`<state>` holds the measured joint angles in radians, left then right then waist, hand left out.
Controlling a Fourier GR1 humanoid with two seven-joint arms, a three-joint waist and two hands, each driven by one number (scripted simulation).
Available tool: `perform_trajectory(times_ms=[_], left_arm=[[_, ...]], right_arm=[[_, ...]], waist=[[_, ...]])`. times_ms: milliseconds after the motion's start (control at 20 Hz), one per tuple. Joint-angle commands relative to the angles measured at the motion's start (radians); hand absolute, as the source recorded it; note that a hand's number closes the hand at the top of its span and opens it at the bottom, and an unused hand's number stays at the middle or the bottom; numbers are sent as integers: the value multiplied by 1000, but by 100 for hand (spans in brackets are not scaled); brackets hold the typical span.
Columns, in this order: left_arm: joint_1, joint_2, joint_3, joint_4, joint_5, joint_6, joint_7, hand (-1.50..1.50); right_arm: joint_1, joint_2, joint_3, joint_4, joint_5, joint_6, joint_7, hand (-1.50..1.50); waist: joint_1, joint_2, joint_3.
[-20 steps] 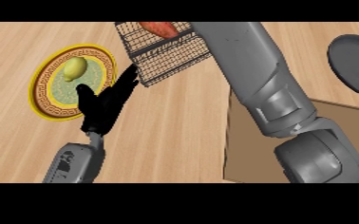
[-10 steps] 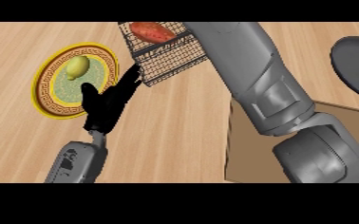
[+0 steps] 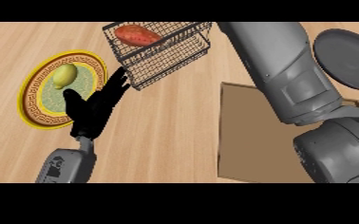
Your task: Pick the sweet potato from the tray and place it in the tiered basket
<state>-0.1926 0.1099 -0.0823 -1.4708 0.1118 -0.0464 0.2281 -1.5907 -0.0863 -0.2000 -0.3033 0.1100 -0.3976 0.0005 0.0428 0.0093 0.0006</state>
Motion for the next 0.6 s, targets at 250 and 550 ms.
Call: perform_trajectory(times_ms=[250, 550], left_arm=[[-9, 47, 69, 20, 47, -38, 21, 0], [10, 1, 57, 54, 6, 8, -37, 0]], right_arm=[[166, -272, 7, -53, -19, 395, -38, -150], [273, -456, 9, -130, -48, 687, -68, -150]], waist=[[-54, -10, 0], [-71, -13, -1]])
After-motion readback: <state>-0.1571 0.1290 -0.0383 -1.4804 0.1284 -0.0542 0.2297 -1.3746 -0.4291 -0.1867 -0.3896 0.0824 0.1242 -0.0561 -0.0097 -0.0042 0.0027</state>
